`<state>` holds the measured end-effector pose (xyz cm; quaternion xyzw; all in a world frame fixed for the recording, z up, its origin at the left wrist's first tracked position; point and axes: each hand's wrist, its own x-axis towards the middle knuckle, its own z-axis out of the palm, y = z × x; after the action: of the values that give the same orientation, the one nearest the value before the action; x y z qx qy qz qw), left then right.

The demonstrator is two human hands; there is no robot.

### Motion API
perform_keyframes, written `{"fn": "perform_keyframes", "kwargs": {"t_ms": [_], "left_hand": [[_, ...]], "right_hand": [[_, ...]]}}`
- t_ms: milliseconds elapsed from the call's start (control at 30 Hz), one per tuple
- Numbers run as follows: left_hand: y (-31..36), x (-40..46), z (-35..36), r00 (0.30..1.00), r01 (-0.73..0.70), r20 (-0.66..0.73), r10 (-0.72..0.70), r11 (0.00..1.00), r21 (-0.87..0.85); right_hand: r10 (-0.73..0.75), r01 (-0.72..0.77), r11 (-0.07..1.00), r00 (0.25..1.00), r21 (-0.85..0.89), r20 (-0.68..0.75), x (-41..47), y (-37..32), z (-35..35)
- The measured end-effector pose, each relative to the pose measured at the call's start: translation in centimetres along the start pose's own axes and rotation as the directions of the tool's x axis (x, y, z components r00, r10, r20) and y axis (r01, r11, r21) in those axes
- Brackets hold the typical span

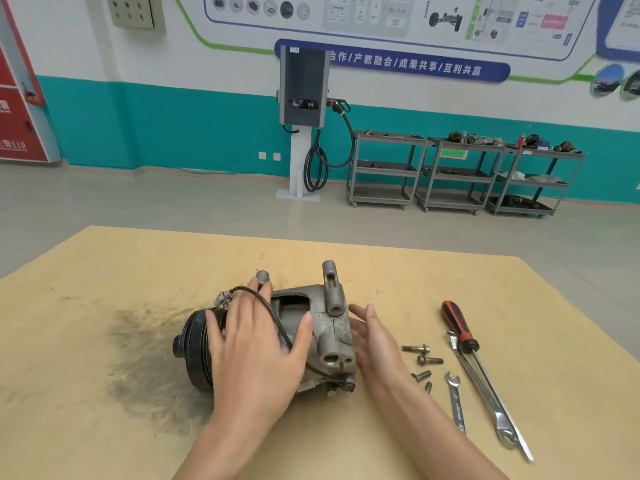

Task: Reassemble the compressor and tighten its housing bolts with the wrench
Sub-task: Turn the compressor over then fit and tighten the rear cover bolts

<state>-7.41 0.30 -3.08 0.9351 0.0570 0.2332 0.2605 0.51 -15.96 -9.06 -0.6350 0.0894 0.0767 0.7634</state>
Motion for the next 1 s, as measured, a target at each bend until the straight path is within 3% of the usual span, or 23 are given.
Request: {"fn": "perform_keyframes", "kwargs": {"t_ms": [133,200,367,533,767,1000], "left_hand": [[-0.3,-0.7,0.0,0.998,0.042,-0.033,-0.05,0.979,-0.2],[-0.6,-0.8,-0.2,1.0,0.02,-0.017,-0.025,0.975,-0.219],[-2.3,-0.6,-0.5,0.994,-0.081,0.067,0.088,0.992,-0.099],[-2.7,-1.4,0.5,0.982,-0.17,0.086,0.167,0.985,0.03],[-3.5,-2.0,2.7,0.915,-0.293,-0.285,0.287,0.956,0.021],[-3.4,-0.7,2.7,0.883,-0.272,-0.434,0.18,0.949,-0.161]], "right_hand": [[0.158,-0.156,0.97,0.987,0.189,0.007,0.6,0.6,1.4],[0.232,-0.237,0.933,0.971,0.271,0.051,0.5,0.5,1.7],[0.301,-0.359,0.872,0.929,0.332,0.214,0.6,0.4,1.4],[0.271,-0.323,0.877,0.944,0.355,0.19,0.4,0.7,1.6],[0.189,-0.209,0.893,0.978,0.398,0.089,-0.8,0.8,2.1],[0.172,-0.169,0.917,0.985,0.362,0.023,-2.8,-0.7,2.6]]}}
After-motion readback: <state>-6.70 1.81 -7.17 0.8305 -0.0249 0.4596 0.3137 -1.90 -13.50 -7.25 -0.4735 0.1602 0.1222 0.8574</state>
